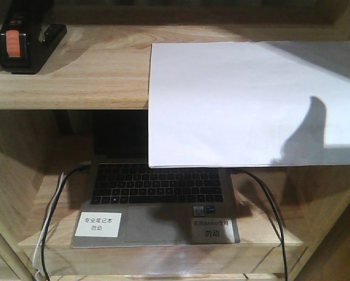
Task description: Grab stapler and paper to desk for stapling
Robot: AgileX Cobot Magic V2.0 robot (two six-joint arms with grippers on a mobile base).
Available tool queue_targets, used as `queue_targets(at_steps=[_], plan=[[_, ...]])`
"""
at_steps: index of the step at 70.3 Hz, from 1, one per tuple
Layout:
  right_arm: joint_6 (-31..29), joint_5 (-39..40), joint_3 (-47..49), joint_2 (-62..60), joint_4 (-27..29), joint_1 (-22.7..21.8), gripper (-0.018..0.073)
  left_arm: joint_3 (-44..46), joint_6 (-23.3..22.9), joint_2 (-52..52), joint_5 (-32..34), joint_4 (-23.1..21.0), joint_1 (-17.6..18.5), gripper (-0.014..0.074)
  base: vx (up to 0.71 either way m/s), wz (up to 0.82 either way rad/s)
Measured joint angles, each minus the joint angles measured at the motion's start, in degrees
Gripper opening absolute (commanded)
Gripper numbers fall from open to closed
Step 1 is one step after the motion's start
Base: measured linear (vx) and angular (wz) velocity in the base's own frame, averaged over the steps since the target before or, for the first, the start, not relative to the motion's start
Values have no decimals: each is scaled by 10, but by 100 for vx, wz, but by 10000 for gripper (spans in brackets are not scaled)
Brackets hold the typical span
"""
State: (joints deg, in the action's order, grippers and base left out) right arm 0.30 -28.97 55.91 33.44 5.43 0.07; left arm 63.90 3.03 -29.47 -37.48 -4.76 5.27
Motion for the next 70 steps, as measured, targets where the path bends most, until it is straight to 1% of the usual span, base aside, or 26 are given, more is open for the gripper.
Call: queue_targets(at_steps=[10,17,21,27,34,39,47,61,70], plan=[[0,0,0,0,0,0,598,0,0,-2,2,0,69,685,0,0],[0,0,0,0,0,0,551,0,0,-12,4,0,125,666,0,0],[0,0,0,0,0,0,528,0,0,-21,5,0,163,657,0,0],[0,0,0,0,0,0,500,0,0,-39,6,0,206,647,0,0],[0,0,0,0,0,0,476,0,1,-63,8,0,240,645,0,0],[0,0,0,0,0,0,463,0,1,-83,10,0,254,642,0,0],[0,0,0,0,0,0,448,0,1,-113,17,-1,266,638,0,0],[0,0,0,0,0,0,436,0,1,-151,19,-1,269,627,0,0],[0,0,0,0,0,0,436,0,1,-157,19,-1,269,627,0,0]])
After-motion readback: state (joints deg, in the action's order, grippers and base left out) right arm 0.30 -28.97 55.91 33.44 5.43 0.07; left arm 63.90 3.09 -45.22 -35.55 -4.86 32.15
